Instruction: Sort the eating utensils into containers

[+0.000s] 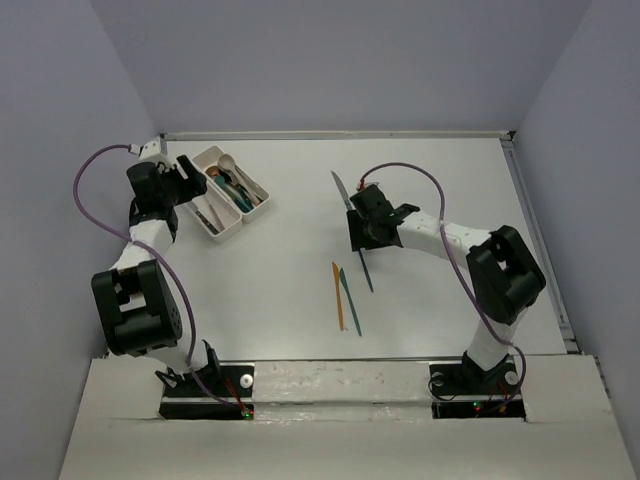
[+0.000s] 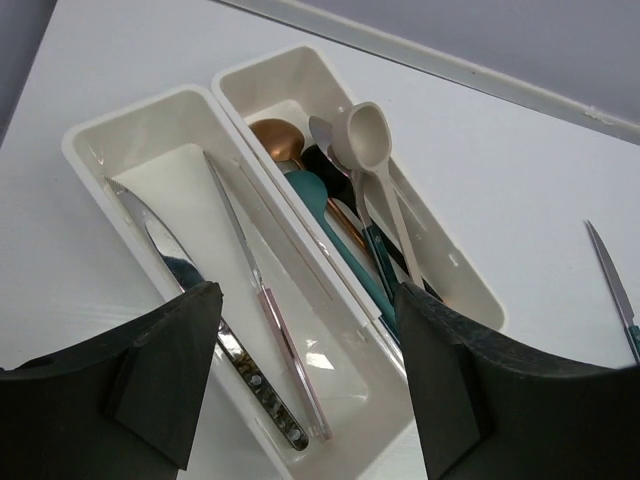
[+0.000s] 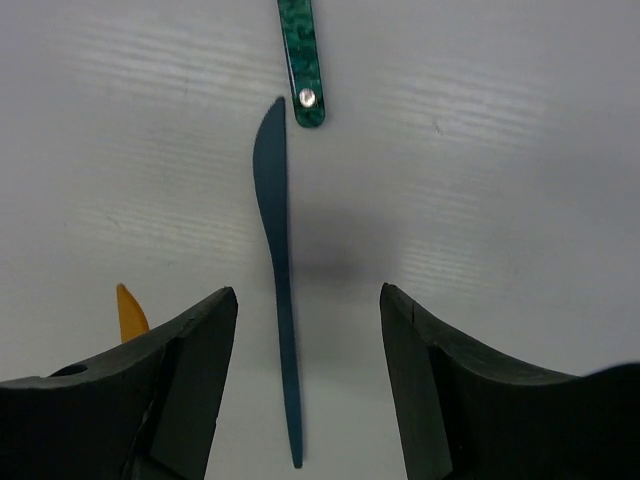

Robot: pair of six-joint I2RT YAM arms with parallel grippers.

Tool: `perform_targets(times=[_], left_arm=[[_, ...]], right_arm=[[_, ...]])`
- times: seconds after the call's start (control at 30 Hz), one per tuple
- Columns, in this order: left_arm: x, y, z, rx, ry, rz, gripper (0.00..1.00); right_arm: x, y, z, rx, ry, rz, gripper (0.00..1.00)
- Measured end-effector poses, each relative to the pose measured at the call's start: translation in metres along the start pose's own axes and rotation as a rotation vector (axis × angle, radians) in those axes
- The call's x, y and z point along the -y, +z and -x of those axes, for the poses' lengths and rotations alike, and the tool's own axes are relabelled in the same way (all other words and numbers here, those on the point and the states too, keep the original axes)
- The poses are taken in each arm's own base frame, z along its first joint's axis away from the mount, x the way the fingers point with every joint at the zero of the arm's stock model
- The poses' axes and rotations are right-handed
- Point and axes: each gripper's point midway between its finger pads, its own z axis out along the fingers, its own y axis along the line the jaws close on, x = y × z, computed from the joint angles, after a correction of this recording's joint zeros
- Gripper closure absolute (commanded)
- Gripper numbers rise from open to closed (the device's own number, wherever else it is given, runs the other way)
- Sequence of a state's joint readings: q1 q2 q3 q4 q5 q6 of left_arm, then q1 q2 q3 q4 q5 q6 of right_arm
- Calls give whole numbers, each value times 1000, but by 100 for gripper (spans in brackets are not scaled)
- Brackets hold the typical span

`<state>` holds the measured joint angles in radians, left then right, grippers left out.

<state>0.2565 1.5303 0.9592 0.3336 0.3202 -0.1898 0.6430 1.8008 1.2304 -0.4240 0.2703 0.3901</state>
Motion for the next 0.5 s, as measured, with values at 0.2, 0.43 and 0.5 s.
perform_targets(times=[0.2, 0.43, 0.5], left_arm=[[8, -16, 6, 30, 39, -26, 20], [8, -19, -2, 17, 55, -33, 20], [8, -20, -2, 18, 60, -33, 19]], right_arm=[[-2, -12, -50, -120, -33, 47, 37], [-10, -9, -80, -193, -64, 49, 44], [-13, -6, -79, -193, -70, 42, 69]])
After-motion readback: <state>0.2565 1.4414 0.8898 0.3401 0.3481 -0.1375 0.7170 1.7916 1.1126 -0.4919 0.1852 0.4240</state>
